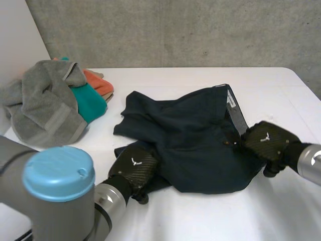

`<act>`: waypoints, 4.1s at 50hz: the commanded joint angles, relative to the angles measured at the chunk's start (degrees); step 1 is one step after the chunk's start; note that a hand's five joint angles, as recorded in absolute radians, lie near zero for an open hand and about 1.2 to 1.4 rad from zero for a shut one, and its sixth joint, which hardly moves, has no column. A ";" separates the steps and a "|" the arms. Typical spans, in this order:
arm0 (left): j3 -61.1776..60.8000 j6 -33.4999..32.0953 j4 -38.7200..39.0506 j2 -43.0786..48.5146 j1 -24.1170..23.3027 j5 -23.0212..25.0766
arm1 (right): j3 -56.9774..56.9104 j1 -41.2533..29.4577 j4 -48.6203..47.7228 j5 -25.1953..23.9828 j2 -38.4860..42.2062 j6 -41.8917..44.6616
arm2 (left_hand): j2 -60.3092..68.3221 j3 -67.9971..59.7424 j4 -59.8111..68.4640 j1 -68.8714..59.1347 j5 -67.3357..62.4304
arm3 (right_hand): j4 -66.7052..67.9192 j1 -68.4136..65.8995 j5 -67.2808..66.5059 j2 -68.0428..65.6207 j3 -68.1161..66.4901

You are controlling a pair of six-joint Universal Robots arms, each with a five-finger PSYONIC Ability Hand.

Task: Fold the laundry.

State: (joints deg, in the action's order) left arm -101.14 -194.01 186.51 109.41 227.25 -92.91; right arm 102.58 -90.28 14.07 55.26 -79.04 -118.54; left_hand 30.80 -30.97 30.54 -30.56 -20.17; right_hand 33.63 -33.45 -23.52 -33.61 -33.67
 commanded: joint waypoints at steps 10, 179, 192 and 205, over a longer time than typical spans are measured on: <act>6.13 -0.93 10.01 13.19 3.20 -0.61 | 5.00 3.44 -13.18 -9.64 6.52 1.47 | 21.59 -21.42 21.85 -21.84 -22.23 | 16.07 -16.25 -16.18 -16.08 -16.02; 30.55 -4.87 -16.98 -3.45 11.90 0.10 | -37.36 -14.75 11.94 19.45 6.08 -24.99 | 49.20 -49.03 49.46 -49.44 -49.83 | 46.37 -46.55 -46.48 -46.39 -46.33; 52.80 -17.27 14.55 10.47 14.71 1.50 | -44.39 -19.05 -29.94 30.61 14.53 -28.85 | 49.20 -49.03 49.46 -49.44 -49.83 | 46.37 -46.55 -46.48 -46.39 -46.33; 43.25 -16.40 22.24 6.34 13.49 3.00 | -41.41 -21.69 -44.66 30.61 12.86 -30.52 | 49.20 -49.03 49.46 -49.44 -49.83 | 46.37 -46.55 -46.48 -46.39 -46.33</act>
State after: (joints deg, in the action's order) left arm -49.56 -211.51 213.97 117.16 241.46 -89.74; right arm 58.51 -111.37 -35.30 86.77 -66.46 -148.72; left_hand 68.65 -68.36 68.78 -65.04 -57.46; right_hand 68.56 -63.86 -58.17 -67.30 -68.05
